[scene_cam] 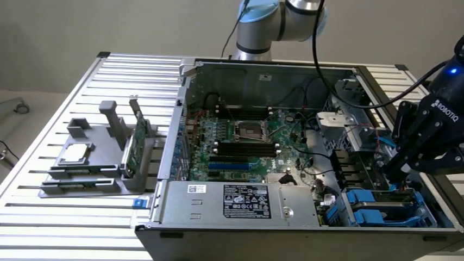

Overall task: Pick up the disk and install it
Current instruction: 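Insert the first disk wire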

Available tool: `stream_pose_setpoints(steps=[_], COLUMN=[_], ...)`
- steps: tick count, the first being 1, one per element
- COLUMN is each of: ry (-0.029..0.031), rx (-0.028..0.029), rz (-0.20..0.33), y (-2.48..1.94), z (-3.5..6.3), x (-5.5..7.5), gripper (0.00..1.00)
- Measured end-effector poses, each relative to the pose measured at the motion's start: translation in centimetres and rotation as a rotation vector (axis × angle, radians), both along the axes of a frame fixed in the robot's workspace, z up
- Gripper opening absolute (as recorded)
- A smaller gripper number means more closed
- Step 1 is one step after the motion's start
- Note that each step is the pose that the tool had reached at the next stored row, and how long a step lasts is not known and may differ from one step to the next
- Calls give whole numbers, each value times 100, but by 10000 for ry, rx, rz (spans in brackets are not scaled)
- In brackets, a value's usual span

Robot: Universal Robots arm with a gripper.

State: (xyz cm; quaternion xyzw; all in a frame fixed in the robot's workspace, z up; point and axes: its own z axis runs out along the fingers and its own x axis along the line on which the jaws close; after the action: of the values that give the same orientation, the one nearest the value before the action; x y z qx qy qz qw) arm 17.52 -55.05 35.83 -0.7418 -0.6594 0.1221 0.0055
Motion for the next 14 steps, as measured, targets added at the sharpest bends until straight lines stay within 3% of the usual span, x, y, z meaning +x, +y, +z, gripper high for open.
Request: stream_pose_setpoints(steps=[6, 14], ry=[35, 38], rx=[19, 253], rz=[181, 630], y=[-32, -30], z=[-48, -95], x=[-64, -69], gripper=[16, 16])
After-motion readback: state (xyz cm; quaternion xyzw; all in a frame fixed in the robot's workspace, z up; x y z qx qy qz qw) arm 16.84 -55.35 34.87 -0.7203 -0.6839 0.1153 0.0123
